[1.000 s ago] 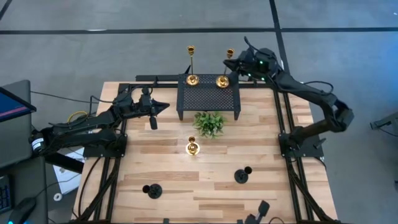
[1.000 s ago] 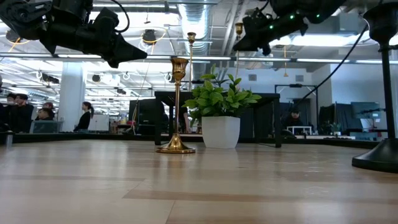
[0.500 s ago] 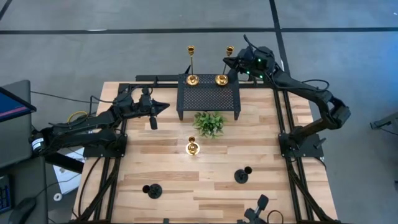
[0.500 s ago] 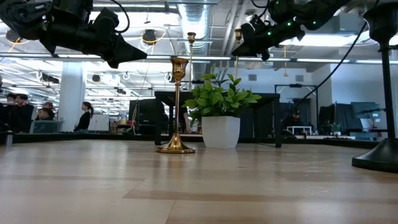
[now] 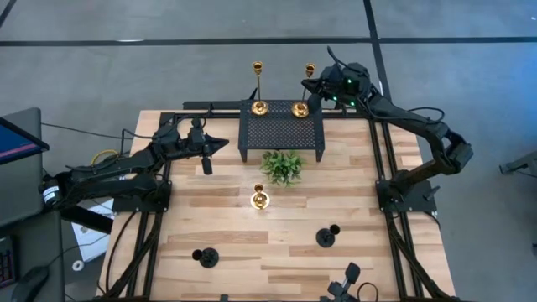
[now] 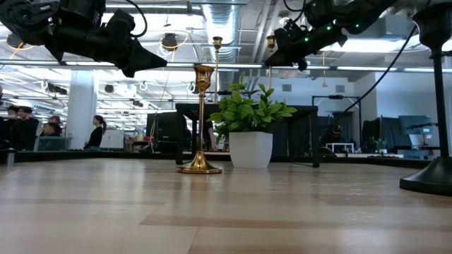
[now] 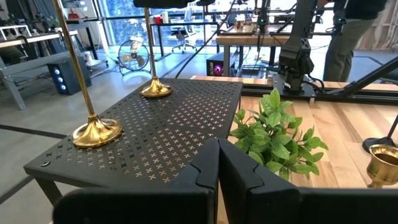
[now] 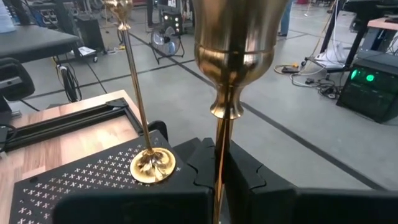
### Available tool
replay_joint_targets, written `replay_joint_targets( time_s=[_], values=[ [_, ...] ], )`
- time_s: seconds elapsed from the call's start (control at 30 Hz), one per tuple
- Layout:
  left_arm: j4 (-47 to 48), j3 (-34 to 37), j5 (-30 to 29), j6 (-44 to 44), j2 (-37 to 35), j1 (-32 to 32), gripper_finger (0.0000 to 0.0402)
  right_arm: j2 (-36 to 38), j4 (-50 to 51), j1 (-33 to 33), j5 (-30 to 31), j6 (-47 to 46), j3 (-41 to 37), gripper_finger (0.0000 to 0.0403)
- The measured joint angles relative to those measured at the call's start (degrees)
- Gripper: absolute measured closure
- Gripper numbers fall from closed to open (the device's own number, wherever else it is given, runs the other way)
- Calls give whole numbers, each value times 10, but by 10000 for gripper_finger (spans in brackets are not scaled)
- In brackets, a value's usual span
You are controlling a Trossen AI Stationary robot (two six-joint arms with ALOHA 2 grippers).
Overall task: Pick & Place candle stick holders
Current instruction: Put the right gold candle holder on the shelf
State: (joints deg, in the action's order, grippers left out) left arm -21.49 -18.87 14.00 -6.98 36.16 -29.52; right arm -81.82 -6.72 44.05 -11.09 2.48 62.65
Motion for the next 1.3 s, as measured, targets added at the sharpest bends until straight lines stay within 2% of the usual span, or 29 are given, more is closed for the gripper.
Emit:
replay_joint_targets(
  time_s=[0.37,0.77,0.9,1.07,1.3],
  values=[
    [0,0,0,0,0,0,395,0,2,0,0,0,0,389],
    [0,0,0,4,0,0,395,0,-37,-2,4,5,0,343],
    [0,0,0,4,0,0,396,0,-36,-2,5,5,0,310],
    [1,0,0,4,0,0,395,0,-35,-2,5,5,0,247],
    [4,0,0,4,0,0,395,25,24,3,7,37,0,161]
  ],
)
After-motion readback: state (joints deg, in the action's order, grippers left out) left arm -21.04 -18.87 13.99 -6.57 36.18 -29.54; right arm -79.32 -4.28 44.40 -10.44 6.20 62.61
